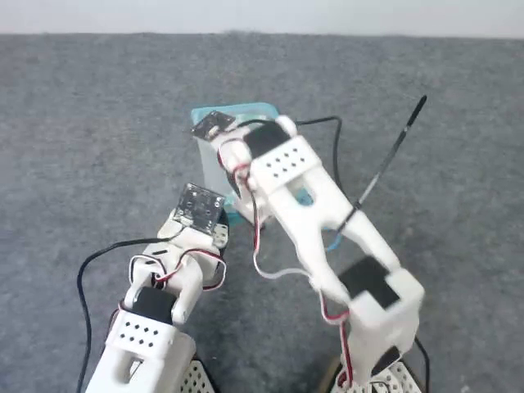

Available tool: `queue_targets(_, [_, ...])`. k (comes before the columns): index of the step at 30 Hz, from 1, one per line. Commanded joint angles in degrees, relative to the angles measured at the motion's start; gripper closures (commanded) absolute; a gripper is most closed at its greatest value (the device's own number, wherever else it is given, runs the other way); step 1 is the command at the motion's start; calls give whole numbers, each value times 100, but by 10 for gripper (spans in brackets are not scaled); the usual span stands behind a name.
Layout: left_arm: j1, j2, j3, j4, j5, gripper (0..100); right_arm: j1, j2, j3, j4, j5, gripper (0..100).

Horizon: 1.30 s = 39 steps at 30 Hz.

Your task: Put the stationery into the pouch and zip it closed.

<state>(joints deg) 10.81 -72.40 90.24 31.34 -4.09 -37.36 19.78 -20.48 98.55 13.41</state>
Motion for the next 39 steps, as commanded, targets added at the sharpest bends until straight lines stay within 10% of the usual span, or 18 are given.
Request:
queue_targets(1, [404, -123, -75, -53, -237, 988, 136, 347, -1257, 233, -141, 890])
queue_targets(5, [360, -123, -75, -53, -246, 988, 259, 400, -1635, 321, -580, 760])
queue_targets(18, [123, -123, -110, -53, -237, 988, 426, -1525, -897, 154, -360, 778])
queue_targets(27, [-53, -123, -119, -53, -229, 988, 426, -4593, 4193, -2818, -53, 777])
queue_targets(32, [-53, -123, -119, -53, -220, 988, 435, -6536, 7314, -4549, 1310, 776])
queue_targets(39, [-53, -123, -119, -53, -220, 988, 523, -7213, 8510, -4875, 1837, 775])
